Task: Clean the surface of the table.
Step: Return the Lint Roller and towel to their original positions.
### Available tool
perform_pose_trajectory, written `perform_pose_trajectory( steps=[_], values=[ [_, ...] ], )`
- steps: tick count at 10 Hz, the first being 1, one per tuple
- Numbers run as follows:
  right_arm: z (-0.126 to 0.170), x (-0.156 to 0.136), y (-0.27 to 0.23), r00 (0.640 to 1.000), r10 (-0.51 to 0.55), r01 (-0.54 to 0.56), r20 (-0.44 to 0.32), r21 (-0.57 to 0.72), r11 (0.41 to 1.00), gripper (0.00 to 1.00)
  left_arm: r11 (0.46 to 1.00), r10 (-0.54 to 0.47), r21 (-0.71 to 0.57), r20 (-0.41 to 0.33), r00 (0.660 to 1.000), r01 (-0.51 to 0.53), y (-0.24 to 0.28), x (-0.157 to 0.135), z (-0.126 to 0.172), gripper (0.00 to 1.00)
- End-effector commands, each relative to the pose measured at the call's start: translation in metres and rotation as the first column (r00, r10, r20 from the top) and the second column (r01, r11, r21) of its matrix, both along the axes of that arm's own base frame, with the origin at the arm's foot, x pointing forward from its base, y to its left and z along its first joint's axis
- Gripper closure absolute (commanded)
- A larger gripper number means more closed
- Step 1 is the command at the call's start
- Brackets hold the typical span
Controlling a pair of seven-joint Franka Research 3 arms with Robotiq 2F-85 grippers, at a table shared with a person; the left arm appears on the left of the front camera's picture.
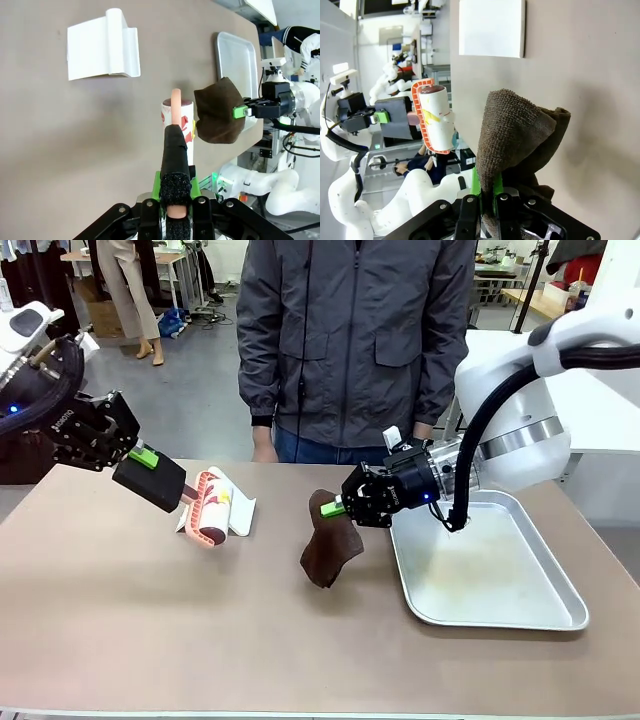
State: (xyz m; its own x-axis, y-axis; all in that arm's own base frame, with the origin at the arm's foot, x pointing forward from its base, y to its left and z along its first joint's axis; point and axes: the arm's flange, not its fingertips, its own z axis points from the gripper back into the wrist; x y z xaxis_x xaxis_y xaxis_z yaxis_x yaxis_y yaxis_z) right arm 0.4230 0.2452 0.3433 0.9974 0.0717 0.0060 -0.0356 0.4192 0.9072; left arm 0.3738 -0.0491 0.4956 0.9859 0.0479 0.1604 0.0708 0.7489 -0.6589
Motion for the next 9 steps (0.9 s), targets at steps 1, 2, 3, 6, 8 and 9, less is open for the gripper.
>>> perform_pose_trajectory(
  steps=[1,2,3,6,8,9],
  values=[
    [0.001,0.000,0.000,1.000,-0.001,0.001,0.002,0.000,1.000,0.90,1.000,-0.005,-0.028,0.049,0.999,0.006,0.005,-0.025,-0.001,0.78],
    [0.009,0.001,0.012,0.999,-0.002,0.003,0.033,-0.036,0.999,0.90,0.999,-0.025,-0.022,0.063,0.998,0.027,-0.003,-0.011,0.008,0.78],
    [0.012,0.002,0.015,0.998,-0.048,0.050,0.038,-0.049,0.998,0.90,0.998,-0.057,0.028,0.039,0.998,0.056,-0.012,0.008,0.013,0.78],
    [0.010,0.004,0.027,0.992,-0.126,0.125,-0.004,-0.129,0.984,0.90,0.990,-0.120,0.074,-0.037,0.992,0.122,-0.040,0.069,0.015,0.78],
    [0.008,0.005,0.030,0.992,-0.126,0.124,-0.005,-0.156,0.980,0.90,0.984,-0.107,0.132,-0.066,0.992,0.115,-0.047,0.095,0.013,0.78],
    [0.006,0.007,0.031,0.993,-0.117,0.115,-0.007,-0.144,0.983,0.90,0.981,-0.111,0.151,-0.080,0.991,0.122,-0.050,0.105,0.010,0.78]
  ],
)
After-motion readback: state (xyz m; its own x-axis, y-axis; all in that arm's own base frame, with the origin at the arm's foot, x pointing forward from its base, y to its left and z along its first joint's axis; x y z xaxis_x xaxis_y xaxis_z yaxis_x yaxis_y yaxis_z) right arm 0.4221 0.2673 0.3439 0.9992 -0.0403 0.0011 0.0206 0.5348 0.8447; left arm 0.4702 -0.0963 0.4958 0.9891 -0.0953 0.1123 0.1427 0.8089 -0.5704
